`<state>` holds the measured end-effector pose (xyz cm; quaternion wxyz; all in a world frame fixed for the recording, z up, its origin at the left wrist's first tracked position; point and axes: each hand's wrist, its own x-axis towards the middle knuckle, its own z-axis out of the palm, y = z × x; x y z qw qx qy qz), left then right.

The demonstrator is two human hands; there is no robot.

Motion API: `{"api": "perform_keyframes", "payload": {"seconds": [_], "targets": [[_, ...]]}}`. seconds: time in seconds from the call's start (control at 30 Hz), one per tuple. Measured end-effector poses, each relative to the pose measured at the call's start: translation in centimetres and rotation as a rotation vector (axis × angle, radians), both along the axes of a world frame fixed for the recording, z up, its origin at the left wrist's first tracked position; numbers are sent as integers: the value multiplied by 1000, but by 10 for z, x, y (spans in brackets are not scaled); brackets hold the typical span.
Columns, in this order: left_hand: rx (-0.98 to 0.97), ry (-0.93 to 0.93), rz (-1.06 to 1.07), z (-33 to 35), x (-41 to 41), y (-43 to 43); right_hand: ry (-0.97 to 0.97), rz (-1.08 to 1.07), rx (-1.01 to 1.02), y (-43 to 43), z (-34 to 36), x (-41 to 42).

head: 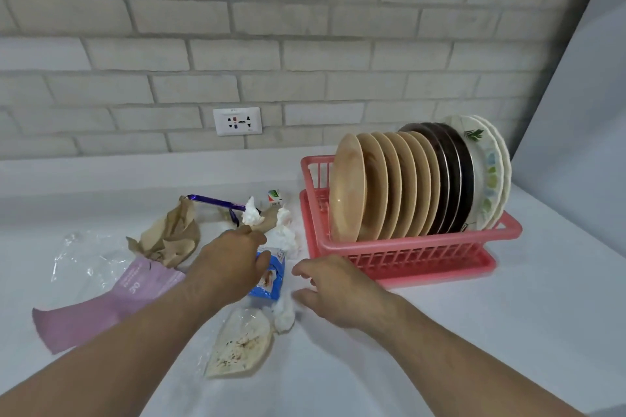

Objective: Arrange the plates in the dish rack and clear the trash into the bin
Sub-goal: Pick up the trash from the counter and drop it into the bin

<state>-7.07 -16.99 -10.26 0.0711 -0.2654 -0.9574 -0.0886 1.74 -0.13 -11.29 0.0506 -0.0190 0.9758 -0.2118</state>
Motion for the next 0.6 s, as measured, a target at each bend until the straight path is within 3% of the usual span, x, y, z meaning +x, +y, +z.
{"api": "perform_keyframes", "payload": {"seconds": [0.2,0.6], "targets": [[-34,-35,-109,1,-25,-22,-2,-91,1,-28,-6,-3],[-154,-371,-423,-27,-66,-35,26,-299,5,-72,-21,-16]]}}
